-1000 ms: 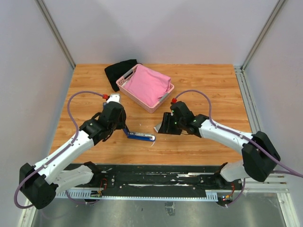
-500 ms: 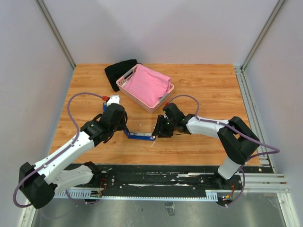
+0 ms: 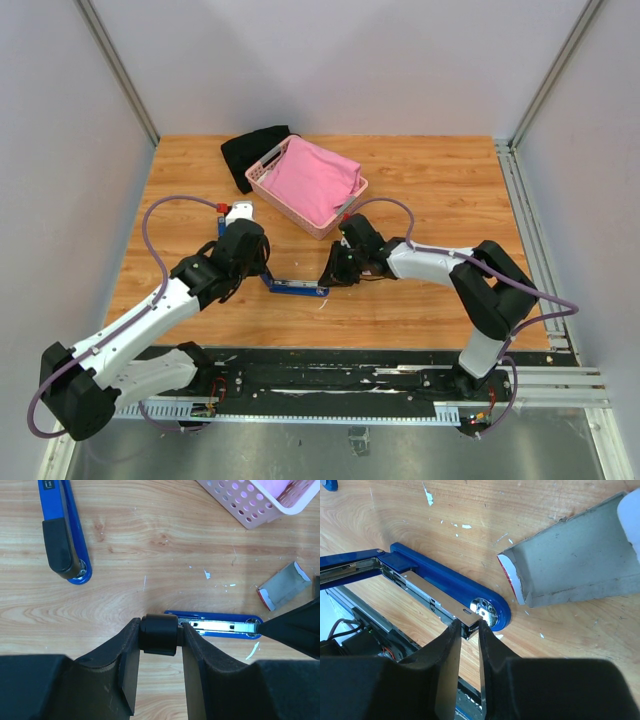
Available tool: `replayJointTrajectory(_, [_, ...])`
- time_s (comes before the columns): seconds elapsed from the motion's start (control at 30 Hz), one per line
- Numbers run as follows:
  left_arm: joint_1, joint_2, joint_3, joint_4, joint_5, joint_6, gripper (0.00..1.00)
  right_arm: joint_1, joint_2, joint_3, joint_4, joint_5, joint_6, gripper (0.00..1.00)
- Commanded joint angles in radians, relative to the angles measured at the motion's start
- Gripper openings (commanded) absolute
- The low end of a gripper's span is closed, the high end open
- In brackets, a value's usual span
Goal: Load the staples into the stapler
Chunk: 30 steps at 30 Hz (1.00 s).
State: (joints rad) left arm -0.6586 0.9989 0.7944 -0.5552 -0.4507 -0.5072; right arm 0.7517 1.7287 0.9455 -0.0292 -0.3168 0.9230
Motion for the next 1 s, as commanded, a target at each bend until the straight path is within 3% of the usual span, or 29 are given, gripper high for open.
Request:
replayJointTrajectory(0.0, [-0.032,0.013,0.028,0.042,0.03,-0.071,0.04,0.009,0.026,0.027,-0.003,-0.002,-0.002,0.18])
replayJointTrajectory(0.4, [-0.209,0.134,0.094,0.036,0.008,-0.116,0.13,0.009,0.039,0.044,-0.007,0.011,-0.016,0.16])
replayJointTrajectory(0.77, [-0.293,0.253,0.158,0.024,0.022,-0.12,0.31,0.008,0.044,0.057,-0.021,0.017,-0.027,0.16])
replayJointTrajectory(0.97, [-0.304,0.285,0.172,0.024,0.045,-0.124,0.46,0.008,0.051,0.069,-0.03,0.019,-0.036,0.16])
